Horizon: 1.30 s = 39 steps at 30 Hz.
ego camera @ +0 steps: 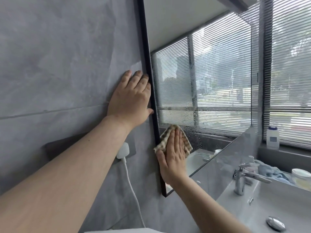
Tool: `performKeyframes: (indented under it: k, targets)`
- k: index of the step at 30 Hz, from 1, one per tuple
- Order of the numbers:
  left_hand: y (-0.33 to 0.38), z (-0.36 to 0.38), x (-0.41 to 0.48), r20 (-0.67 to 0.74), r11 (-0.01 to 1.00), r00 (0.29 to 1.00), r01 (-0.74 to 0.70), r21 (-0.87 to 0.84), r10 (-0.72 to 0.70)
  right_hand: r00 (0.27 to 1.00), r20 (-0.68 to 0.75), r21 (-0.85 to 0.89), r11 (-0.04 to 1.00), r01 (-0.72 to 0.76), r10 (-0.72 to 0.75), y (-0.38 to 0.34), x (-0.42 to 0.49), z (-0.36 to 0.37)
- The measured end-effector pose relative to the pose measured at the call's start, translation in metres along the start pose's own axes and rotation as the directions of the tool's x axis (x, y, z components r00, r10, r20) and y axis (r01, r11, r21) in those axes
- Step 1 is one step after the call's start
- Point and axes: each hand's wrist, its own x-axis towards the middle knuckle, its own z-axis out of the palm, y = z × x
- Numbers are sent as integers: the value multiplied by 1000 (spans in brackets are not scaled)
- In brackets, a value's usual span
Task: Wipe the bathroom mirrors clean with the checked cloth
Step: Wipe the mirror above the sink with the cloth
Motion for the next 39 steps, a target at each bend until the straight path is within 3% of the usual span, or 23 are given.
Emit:
performKeyframes:
  k: [8, 12, 21, 34, 39]
  targets:
    - [0, 1, 0, 2, 1000, 1000, 5, -2, -5, 992, -65, 67, 991, 116, -112, -2, 48, -21]
    - [0, 2, 0, -9, 1000, 1000, -1, 15, 1, 979, -109, 90, 979, 181, -171, 24, 5, -6]
    - [1, 2, 0, -20, 1000, 1000, 0, 22, 0, 975, 31, 68, 974, 217, -220, 69, -126, 20]
    - [1, 3, 1, -18, 1000, 1000, -3, 9, 3, 983, -41, 64, 982, 179, -177, -24, 63, -28]
    - [1, 1, 1, -22, 1000, 1000, -1, 8, 1, 982, -9, 37, 981, 188, -188, -20, 47, -25]
